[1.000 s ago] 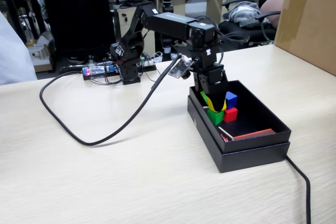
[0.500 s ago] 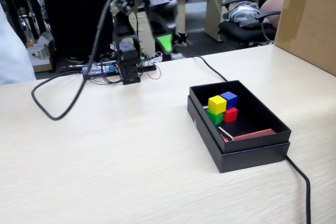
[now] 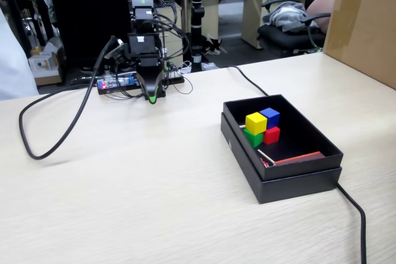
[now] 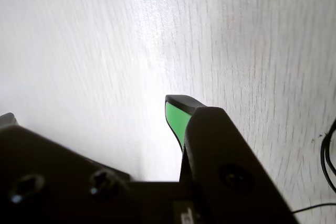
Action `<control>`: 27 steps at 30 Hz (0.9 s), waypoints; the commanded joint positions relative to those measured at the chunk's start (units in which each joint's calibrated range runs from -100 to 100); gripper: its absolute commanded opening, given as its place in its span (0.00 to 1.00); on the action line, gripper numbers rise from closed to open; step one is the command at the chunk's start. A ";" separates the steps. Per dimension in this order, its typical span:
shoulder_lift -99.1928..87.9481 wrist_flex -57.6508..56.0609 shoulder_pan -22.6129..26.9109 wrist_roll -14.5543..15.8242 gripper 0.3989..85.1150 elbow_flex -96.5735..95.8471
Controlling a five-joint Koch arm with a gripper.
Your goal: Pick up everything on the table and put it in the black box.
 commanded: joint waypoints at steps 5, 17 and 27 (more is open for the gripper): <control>-1.17 14.37 1.42 0.24 0.64 -7.80; -1.17 31.56 3.27 0.10 0.63 -24.93; -1.17 39.77 3.81 -0.93 0.63 -36.27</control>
